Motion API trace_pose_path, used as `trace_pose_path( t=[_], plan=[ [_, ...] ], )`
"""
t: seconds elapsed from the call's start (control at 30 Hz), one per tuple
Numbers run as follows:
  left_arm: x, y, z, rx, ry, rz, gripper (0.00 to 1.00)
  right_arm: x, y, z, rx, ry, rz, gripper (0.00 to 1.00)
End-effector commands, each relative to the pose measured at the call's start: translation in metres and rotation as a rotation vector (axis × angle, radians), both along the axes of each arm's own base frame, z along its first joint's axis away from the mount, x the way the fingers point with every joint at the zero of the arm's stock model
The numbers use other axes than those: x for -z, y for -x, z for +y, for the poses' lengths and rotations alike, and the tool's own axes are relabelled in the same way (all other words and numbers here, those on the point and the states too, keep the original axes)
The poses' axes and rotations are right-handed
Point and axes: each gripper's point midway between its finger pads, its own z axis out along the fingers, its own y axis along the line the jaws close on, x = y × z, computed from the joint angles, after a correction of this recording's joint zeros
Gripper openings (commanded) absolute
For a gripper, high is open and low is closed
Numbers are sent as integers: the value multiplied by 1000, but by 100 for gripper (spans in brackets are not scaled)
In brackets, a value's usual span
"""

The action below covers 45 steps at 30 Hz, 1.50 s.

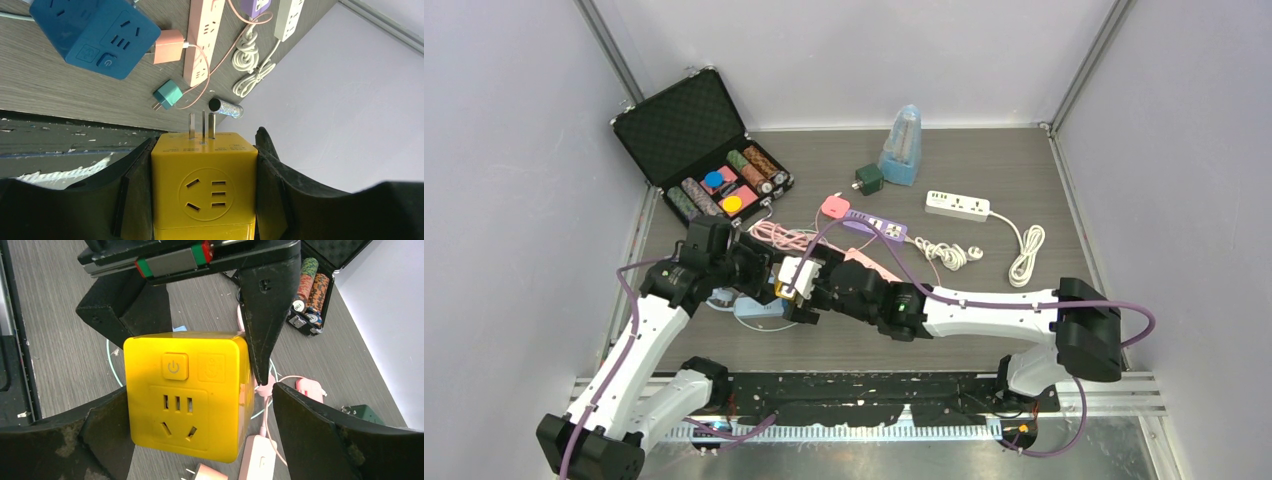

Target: Insert the plug

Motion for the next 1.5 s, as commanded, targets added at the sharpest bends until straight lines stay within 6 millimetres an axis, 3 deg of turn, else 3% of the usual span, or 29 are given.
trace_pose_path(
  t=[0.0,0.13,0.2,0.27,0.3,0.33,0.47,0.57,0.7,0.93,1.2,1.37,1.47],
  plan=[
    [-10,0,-6,16,45,-22,0,-33,-12,2,50,-69,-52,98],
    [-8,0,-6,15,41,-19,0,-33,-14,3,59,-68,-49,73],
    [-8,0,-5,13,39,-19,0,-33,-15,3,68,-62,-49,57],
    [-8,0,-5,10,38,-26,0,-35,-16,3,73,-60,-49,34],
    [-8,-1,-5,9,37,-27,3,-36,-16,2,77,-62,-48,30],
    [-7,-1,-4,7,34,-31,12,-38,-16,1,78,-67,-50,21],
    [-3,-4,-1,-7,13,-50,51,-46,-15,-2,83,-86,-44,7],
    [-2,-7,4,-21,-17,-70,77,-54,-13,-5,84,-103,-36,6],
    [0,-12,12,-41,-73,-103,99,-64,-11,-13,92,-124,-26,6],
    [-5,-25,39,-93,-239,-198,100,-63,-14,-40,109,-184,86,6],
    [6,-33,53,-149,-296,-220,99,-59,-42,-97,235,-321,269,6],
    [9,-37,54,-87,-351,-282,100,-52,-85,-144,478,-398,330,6],
    [7,-41,54,-48,-378,-357,100,-44,-120,-182,677,-420,357,6]
  ],
)
